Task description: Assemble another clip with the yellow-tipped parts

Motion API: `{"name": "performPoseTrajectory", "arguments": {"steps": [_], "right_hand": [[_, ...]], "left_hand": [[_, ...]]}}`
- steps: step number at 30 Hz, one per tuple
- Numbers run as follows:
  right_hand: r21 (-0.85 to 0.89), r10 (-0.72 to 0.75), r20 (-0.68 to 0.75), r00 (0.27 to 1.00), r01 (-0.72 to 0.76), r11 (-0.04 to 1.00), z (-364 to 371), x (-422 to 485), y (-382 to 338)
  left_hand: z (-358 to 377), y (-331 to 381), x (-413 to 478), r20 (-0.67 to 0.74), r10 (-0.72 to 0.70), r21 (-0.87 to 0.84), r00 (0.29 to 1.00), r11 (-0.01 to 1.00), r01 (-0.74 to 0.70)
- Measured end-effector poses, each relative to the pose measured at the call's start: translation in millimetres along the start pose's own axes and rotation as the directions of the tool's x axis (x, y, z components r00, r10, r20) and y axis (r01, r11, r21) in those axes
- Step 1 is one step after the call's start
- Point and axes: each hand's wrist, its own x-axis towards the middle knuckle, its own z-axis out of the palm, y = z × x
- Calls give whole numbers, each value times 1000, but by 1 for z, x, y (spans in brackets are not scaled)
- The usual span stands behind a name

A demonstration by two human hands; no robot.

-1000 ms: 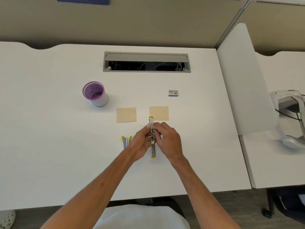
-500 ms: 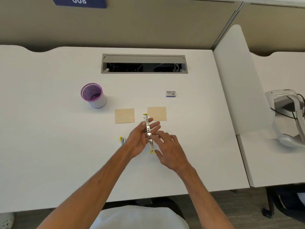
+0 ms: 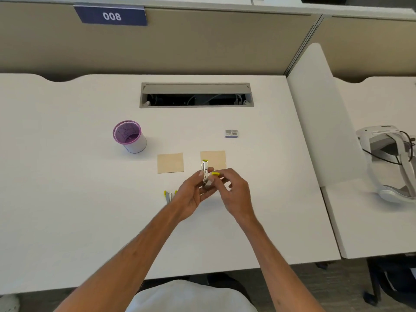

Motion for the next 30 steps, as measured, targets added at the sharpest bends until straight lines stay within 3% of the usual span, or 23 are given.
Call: {"name": "performPoseTrajectory", "arguments": {"steps": [5, 10, 15, 19, 26, 30], "right_hand": [[274, 258, 8, 966, -250, 929, 8, 15, 1], [285, 404, 72, 912, -407, 868, 15, 21, 2], [341, 373, 237, 897, -437, 832, 17, 23, 0], [343, 393, 195, 899, -438, 831, 19, 22, 1], [279, 251, 246, 936, -316, 907, 25, 22, -11], [269, 251, 176, 952, -291, 918, 30, 21, -7]], "left_hand": [[8, 3, -8, 30, 9, 73, 999, 997, -11], [6, 1, -13, 73, 36, 139, 997, 989, -46], [7, 0, -14, 58, 20, 276, 998, 960, -35], [10, 0, -13, 18, 63, 456, 998, 887, -65], [10, 11, -13, 14, 160, 118, 987, 980, -161], [8, 12, -14, 114, 171, 137, 979, 973, -186]]}}
